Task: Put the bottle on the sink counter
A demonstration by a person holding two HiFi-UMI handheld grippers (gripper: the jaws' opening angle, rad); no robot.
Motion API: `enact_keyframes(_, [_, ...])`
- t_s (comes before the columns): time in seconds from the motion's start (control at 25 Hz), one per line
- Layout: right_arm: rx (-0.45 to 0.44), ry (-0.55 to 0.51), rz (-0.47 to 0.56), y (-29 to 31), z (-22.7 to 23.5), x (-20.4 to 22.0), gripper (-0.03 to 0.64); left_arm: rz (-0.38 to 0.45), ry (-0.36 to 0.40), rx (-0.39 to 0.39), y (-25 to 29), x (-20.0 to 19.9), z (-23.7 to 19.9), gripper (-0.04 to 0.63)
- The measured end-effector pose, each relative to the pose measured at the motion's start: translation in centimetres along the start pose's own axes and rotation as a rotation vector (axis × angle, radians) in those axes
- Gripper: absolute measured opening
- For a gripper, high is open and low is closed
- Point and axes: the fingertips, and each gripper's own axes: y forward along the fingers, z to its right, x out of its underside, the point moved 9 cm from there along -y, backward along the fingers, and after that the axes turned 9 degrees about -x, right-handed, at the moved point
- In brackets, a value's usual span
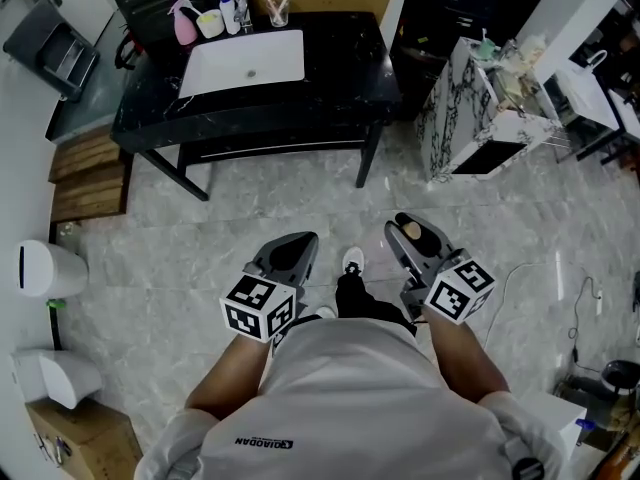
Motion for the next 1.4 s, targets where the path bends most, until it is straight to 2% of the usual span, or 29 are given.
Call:
enact_keyframes(0.44, [-0.012, 0.01, 0.0, 4.3, 7.2, -3.0, 0.137, 0.007, 0.002, -0.021, 7.1, -4.1, -3.0, 0.011])
enact_keyframes(0.68, [-0.034, 0.004, 0.004, 6.7, 10.9, -5.8, 0.137, 0.016, -0.116, -0.027, 10.8, -6.8, -5.1, 0.011])
enact_keyframes(0.88, [-0.052, 0.002, -0.006, 8.3, 14.0, -7.7, 0.137, 0.024, -0.049, -0.057, 13.8, -9.2, -5.3, 0.011])
enact_keyframes(1.4, [-0.113, -0.011, -0.016, 10.4, 20.8, -10.4, 0.137, 0.03, -0.034, -0.094, 21.4, -12.5, -5.5, 0.011])
